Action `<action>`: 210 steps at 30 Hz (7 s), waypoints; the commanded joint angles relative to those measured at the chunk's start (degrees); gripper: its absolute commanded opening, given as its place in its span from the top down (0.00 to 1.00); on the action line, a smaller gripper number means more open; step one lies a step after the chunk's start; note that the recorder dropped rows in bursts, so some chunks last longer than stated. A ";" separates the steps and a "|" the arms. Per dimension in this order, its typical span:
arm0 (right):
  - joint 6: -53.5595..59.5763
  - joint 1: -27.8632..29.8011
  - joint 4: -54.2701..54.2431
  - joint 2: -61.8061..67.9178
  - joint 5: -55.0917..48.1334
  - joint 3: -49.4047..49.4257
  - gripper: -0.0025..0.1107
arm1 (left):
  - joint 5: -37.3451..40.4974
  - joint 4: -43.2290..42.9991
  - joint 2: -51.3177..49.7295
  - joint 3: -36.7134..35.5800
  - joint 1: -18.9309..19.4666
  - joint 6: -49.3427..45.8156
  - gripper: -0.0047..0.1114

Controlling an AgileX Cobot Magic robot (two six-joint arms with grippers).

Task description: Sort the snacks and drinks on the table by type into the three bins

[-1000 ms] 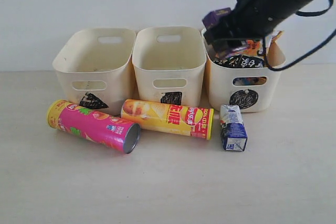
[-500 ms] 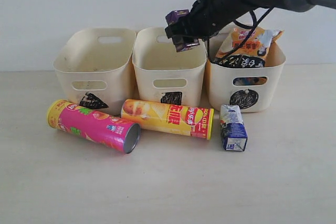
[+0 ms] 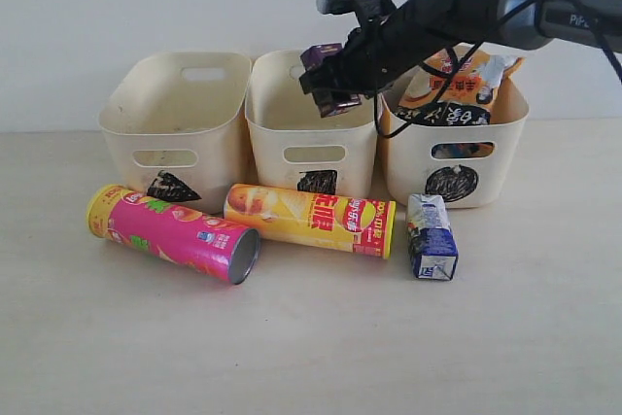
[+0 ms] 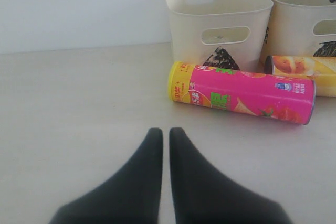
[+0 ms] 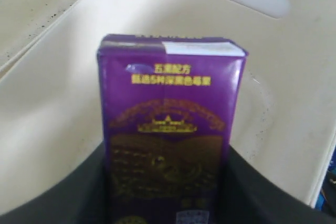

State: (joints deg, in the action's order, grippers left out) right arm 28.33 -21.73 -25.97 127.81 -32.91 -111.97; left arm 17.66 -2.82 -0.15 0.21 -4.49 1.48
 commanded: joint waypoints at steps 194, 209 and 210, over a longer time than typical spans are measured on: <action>-26.45 19.43 30.82 -38.33 -10.61 30.56 0.98 | -0.02 0.44 0.15 -0.21 -0.13 0.63 0.93; -26.87 19.43 29.26 -75.36 10.90 69.60 0.98 | -0.02 0.44 0.15 -0.21 -0.13 0.63 0.93; -26.87 19.43 29.26 -77.30 11.81 71.03 0.98 | -0.02 0.44 0.15 -0.21 -0.13 0.63 0.93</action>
State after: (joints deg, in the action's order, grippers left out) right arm 1.41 -2.60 3.40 55.55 -24.50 -45.35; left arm 17.77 -2.82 -0.15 0.21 -4.49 1.48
